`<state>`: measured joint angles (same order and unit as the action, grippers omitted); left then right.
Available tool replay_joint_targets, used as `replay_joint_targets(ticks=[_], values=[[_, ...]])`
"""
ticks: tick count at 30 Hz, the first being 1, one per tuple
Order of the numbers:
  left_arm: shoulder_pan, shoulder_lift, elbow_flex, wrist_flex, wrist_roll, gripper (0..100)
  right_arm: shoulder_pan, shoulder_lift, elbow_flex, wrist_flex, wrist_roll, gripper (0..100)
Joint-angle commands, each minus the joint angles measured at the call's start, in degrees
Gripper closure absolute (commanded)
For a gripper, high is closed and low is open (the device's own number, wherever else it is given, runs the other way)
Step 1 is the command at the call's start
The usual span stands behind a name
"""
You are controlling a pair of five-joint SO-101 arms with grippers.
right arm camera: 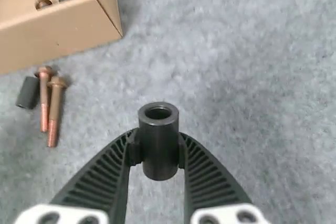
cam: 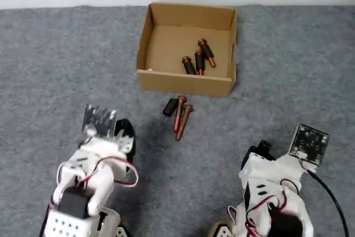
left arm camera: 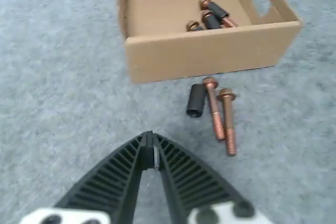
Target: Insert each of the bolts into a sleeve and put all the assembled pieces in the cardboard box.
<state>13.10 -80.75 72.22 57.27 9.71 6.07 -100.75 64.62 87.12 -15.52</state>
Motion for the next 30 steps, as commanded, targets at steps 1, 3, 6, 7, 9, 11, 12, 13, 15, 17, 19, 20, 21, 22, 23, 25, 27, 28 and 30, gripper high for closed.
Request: replay_joint_targets(ticks=[1,3,6,7,9,11,12,13,15,17,19,20,21,22,23,25,27,28,30], values=[[3.0,16.4,-10.2,-5.5,0.7,100,0.8,-0.3,-0.4,-1.5,-0.6,99.1],[3.9,24.3,-14.1,-8.5,1.1,100,0.8,-0.6,-0.4,-1.5,-0.6,99.1],[4.0,35.4,-19.6,-12.9,5.9,100,1.1,-0.8,-0.4,-1.5,-0.6,99.1],[4.0,38.7,-21.3,-14.2,7.5,100,1.5,-0.8,-0.3,-1.5,-0.6,99.1],[4.7,45.3,-24.8,-16.2,9.3,99,2.0,-0.8,-0.3,-1.5,-0.7,99.1],[6.2,51.3,-28.6,-16.7,9.8,99,2.1,-0.8,-0.3,-1.5,-0.7,99.1],[7.1,54.2,-30.6,-16.7,9.8,99,2.1,-0.8,-0.3,-1.5,-0.7,99.1],[8.0,57.1,-32.6,-16.7,9.8,99,2.1,-0.8,-0.3,-1.5,-0.7,99.1],[9.3,62.5,-36.7,-16.7,9.8,99,2.1,-0.8,-0.3,-1.5,-0.7,99.1],[10.3,67.7,-40.9,-16.5,9.8,99,2.1,-0.8,-0.3,-1.5,-0.7,99.1],[11.0,72.3,-44.9,-16.5,9.8,99,2.1,-0.8,-0.3,-1.5,-0.7,99.1],[11.2,74.5,-46.8,-16.0,9.8,98,2.1,-0.8,-0.3,-1.5,-0.7,99.1],[11.3,76.5,-48.8,-14.9,9.8,97,2.1,-0.8,-0.3,-1.5,-0.7,99.1],[11.7,78.6,-51.0,-13.5,10.5,96,2.1,-0.8,-0.3,-1.5,-0.7,99.1],[11.9,80.4,-53.1,-11.8,11.4,95,2.1,-0.8,-0.3,-1.5,-0.7,99.1],[12.2,84.5,-57.8,-7.6,12.8,93,2.1,-0.8,-0.3,-1.5,-0.7,99.1],[12.7,88.6,-62.2,-3.7,13.1,92,2.1,-0.8,-0.3,-1.5,-0.7,99.1],[12.7,90.7,-64.3,-2.0,13.3,92,2.1,-0.8,-0.3,-1.5,-0.7,99.1],[12.7,95.2,-68.4,1.1,13.8,92,2.1,-0.8,-0.3,-1.5,-0.7,99.1]])
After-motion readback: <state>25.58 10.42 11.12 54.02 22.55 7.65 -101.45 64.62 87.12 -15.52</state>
